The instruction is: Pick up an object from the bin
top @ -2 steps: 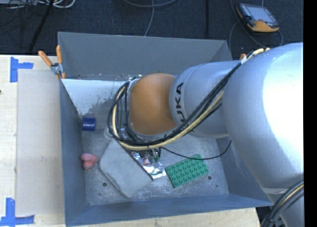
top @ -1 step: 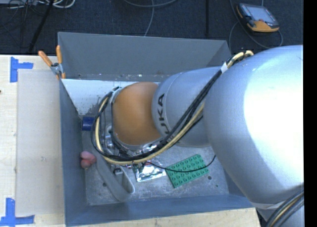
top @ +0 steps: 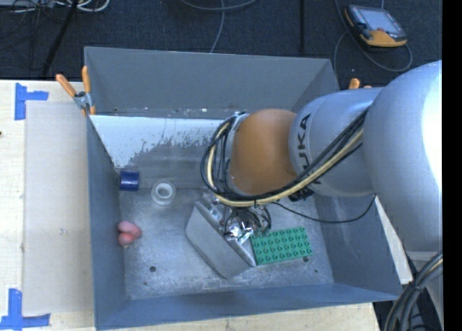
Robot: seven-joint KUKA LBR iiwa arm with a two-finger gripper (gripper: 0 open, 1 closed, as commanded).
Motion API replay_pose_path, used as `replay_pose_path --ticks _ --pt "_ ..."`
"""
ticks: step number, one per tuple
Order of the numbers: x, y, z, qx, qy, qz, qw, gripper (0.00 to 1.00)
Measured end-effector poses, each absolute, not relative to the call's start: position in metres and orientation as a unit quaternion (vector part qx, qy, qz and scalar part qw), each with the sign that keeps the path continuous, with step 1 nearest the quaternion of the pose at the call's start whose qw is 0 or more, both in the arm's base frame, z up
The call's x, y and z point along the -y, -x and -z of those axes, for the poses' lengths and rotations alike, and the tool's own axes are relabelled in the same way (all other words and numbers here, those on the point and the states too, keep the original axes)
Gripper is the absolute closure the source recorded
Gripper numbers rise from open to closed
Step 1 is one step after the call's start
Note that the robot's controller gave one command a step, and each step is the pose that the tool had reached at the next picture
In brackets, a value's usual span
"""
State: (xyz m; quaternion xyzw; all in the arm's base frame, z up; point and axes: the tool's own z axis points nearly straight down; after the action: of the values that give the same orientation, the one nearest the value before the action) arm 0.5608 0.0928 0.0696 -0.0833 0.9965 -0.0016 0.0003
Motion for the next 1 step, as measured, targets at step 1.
replay_pose_path --ticks 1 --pt "-0.0979 -0.5602 -0.0702 -0.996 0.084 -0.001 0.0 1.0"
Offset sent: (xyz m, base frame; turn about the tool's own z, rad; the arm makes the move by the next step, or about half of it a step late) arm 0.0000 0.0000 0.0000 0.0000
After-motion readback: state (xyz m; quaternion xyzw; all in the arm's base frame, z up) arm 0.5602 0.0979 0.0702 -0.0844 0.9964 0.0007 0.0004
